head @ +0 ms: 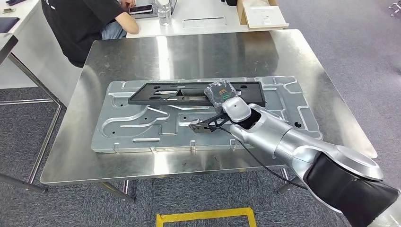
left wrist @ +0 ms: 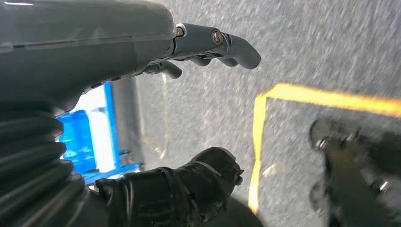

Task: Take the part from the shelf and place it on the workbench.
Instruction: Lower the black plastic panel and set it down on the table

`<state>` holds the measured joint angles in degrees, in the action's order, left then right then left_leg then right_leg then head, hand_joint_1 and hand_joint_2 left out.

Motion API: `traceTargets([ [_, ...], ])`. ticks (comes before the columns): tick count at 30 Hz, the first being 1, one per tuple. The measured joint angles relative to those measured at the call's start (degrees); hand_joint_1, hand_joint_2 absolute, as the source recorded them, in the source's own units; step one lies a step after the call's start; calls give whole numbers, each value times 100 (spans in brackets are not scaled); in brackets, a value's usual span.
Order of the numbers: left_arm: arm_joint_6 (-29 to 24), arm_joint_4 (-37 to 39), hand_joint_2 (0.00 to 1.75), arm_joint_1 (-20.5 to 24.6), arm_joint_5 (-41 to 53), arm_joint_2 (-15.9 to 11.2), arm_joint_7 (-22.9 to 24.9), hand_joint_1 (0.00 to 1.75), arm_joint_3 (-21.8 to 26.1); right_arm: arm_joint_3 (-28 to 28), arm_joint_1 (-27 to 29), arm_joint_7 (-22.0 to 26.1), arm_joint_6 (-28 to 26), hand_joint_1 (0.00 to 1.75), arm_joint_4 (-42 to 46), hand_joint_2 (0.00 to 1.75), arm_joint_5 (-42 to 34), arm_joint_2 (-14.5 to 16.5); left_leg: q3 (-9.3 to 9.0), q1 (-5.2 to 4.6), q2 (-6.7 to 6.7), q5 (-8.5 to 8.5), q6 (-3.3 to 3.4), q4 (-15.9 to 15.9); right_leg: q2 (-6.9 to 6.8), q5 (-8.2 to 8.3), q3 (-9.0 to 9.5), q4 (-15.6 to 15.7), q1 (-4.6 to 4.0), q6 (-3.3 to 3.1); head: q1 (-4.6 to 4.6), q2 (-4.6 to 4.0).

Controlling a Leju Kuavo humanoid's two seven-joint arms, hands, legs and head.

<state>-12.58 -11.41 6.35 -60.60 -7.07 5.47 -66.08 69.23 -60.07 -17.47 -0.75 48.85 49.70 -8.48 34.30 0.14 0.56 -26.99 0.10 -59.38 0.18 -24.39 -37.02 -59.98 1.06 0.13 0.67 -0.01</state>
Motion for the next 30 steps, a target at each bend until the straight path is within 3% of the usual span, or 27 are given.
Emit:
traceTargets([
  [2,1,0,175,1,-1,4,1,0,0,-5,-3,1,-2,175,-12,175,0,14,138,9,-15,-198,-62,-338,-1,-7,57,35,32,-60,-20,-1],
  [4,1,0,175,9,0,5,0,0,-1,-7,9,1,-2,175,-26,175,0,25,500,23,-24,-492,-113,-1053,-1,-27,94,40,30,-96,-40,-1],
  [6,0,0,175,7,1,3,-5,0,-2,-7,30,6,1,175,-45,175,0,29,803,33,-25,-561,-129,-1533,3,-49,120,40,21,-111,-40,-1],
  [7,-3,0,175,2,-3,3,-11,0,-2,-7,36,10,3,175,-55,175,1,30,812,35,-25,-436,-123,-1469,9,-61,138,40,19,-110,-40,-1],
  [8,-7,0,175,-3,-20,2,-29,0,-2,-7,37,15,5,175,-62,175,5,31,713,36,-25,-226,-107,-1193,16,-74,161,40,18,-104,-40,-1],
  [10,-16,0,175,-9,-76,-4,-128,0,0,-7,26,18,7,175,-71,175,17,31,360,20,-23,163,-57,-403,28,-103,200,40,7,-76,-40,-1],
  [12,-22,0,175,5,-123,-14,-285,0,10,-7,14,16,8,87,-75,87,25,29,160,-12,-19,262,-13,21,32,-117,205,48,-4,-25,-36,-1],
  [14,-4,0,175,26,-132,-16,-395,0,21,-8,10,13,11,0,-78,0,26,28,131,-25,-16,244,29,87,33,-111,211,79,-7,41,-31,0],
  [16,32,0,175,39,-115,-13,-435,0,25,-9,6,9,16,0,-79,0,26,23,80,0,-29,277,91,167,24,-175,190,12,-7,99,-25,0],
  [18,44,0,87,51,-101,-10,-443,0,25,-11,1,5,24,0,-82,0,26,13,38,18,-45,300,151,228,13,-446,-31,-463,-10,127,-6,-1],
  [20,37,0,0,62,-110,-9,-428,0,25,-11,27,3,42,0,-86,0,26,6,35,14,-50,291,186,230,10,-755,-401,-1203,-11,139,4,-1],
  [21,37,0,0,64,-119,-8,-420,0,25,-11,54,3,54,0,-90,0,26,2,33,14,-50,283,193,223,9,-796,-524,-1428,-6,145,4,-1],
  [22,42,0,0,64,-126,-8,-412,0,26,-10,75,3,66,0,-94,0,27,-4,32,14,-45,273,194,211,7,-726,-547,-1438,1,148,6,0],
  [24,61,0,0,53,-139,-7,-409,0,27,-9,84,3,86,0,-101,0,32,-16,30,19,-33,230,173,156,0,-349,-288,-840,14,142,8,-1],
  [26,82,0,0,40,-150,-6,-410,0,27,-9,66,5,102,0,-104,0,40,-19,62,3,-24,168,117,68,-1,-110,23,-191,6,109,4,0],
  [27,91,0,0,36,-152,-6,-411,0,27,-9,66,7,109,0,-106,0,44,-19,78,-6,-22,149,88,36,1,-87,91,-46,-5,86,0,-1],
  [30,119,0,0,31,-153,-3,-415,0,29,-9,75,12,116,0,-113,0,52,-18,96,-6,-19,136,16,21,5,-91,102,-4,-18,1,-1,0],
])
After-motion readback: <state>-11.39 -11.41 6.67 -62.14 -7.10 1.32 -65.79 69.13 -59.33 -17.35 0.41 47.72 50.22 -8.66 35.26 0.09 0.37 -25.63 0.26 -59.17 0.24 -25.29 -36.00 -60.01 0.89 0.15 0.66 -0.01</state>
